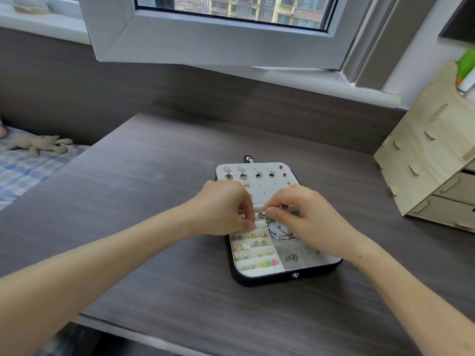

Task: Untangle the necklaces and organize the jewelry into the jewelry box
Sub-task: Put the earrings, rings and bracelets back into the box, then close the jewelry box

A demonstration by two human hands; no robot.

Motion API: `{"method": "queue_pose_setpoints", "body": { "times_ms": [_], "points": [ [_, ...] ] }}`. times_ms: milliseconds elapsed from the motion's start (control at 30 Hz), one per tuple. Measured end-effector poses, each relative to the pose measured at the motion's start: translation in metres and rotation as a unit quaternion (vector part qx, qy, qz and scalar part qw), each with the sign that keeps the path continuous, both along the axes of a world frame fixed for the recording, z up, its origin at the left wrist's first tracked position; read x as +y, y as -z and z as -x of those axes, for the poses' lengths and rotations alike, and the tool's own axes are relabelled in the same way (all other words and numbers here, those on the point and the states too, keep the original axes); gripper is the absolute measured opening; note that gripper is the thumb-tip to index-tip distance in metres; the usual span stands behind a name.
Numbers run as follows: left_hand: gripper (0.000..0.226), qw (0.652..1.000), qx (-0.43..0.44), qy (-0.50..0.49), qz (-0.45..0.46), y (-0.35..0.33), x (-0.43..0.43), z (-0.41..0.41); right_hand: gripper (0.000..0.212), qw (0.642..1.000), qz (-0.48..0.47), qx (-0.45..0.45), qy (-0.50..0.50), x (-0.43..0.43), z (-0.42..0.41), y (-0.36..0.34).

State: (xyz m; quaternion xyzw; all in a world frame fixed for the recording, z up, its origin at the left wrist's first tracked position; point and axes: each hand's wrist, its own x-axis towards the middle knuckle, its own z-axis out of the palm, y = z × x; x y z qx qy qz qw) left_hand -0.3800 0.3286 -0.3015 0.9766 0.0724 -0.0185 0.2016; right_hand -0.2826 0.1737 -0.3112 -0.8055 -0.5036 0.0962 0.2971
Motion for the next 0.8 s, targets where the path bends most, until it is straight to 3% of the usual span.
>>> {"method": "queue_pose_setpoints", "body": {
  "times_ms": [100, 200, 367, 567, 800],
  "points": [
    [0.012, 0.998, 0.040, 0.020, -0.041, -0.003, -0.001, -0.006, 0.014, 1.000, 0.003, 0.016, 0.000, -0.002, 0.000, 0.000],
    [0.017, 0.994, 0.107, 0.017, -0.025, -0.011, 0.000, -0.010, 0.013, 1.000, 0.013, 0.004, -0.004, -0.002, 0.001, 0.002],
    [0.020, 0.987, 0.158, 0.030, -0.018, -0.022, 0.000, -0.019, 0.012, 0.998, 0.021, -0.063, -0.010, 0.002, 0.002, 0.006],
    [0.017, 0.986, 0.153, 0.030, -0.061, -0.021, -0.004, -0.022, 0.012, 0.987, 0.014, -0.159, -0.024, 0.006, 0.004, 0.006],
    [0.009, 0.992, 0.116, 0.020, -0.038, -0.019, -0.003, -0.014, 0.010, 0.983, 0.014, -0.180, -0.028, 0.009, 0.008, 0.006]
  ]
}}
